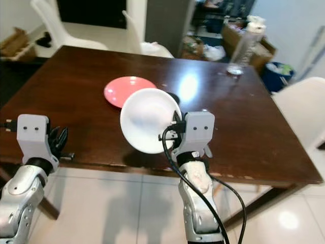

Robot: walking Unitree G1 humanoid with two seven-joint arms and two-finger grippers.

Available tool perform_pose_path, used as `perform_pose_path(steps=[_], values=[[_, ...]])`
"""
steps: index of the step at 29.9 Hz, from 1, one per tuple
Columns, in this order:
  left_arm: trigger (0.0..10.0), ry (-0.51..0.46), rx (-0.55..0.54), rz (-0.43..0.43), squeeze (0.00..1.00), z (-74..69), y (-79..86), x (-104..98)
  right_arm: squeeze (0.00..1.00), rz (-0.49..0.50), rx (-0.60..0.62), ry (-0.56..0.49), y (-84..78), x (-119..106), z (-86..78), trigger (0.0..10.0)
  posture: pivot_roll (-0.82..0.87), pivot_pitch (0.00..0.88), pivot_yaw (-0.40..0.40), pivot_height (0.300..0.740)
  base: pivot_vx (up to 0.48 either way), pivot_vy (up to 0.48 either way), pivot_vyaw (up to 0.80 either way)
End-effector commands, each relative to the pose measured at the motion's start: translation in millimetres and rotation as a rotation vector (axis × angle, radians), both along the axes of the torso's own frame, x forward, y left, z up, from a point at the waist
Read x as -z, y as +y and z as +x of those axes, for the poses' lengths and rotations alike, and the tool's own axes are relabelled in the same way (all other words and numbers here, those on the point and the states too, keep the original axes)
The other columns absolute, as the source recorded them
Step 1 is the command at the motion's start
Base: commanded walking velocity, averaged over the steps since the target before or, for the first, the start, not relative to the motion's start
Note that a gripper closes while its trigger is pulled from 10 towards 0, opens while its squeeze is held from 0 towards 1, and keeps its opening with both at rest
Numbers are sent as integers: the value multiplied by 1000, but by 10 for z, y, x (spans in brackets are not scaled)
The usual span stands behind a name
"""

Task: Setting the table

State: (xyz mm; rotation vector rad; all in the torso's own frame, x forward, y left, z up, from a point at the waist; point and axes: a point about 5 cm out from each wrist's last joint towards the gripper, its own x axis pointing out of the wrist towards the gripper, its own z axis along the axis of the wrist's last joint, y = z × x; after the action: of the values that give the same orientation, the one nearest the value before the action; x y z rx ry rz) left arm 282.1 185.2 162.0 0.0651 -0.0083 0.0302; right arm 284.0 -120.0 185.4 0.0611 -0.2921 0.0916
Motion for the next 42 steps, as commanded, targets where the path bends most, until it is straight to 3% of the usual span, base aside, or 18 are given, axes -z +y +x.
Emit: perform_pose_path(steps=[1, 35, 42], values=[[10000, 7, 2, 7, 0, -9, -12, 21, 0, 2, 8, 12, -3, 31, -7, 10000, 1, 51, 1, 740, 0, 0, 0], [10000, 7, 8, 4, 0, -11, -27, 16, 0, 5, 15, 19, 5, 49, -13, 10000, 1, 56, 3, 740, -303, 0, 0], [10000, 6, 11, 2, 0, -9, -36, 20, 0, 15, 20, 40, -4, 74, 1, 10000, 1, 56, 2, 740, 0, 0, -331]])
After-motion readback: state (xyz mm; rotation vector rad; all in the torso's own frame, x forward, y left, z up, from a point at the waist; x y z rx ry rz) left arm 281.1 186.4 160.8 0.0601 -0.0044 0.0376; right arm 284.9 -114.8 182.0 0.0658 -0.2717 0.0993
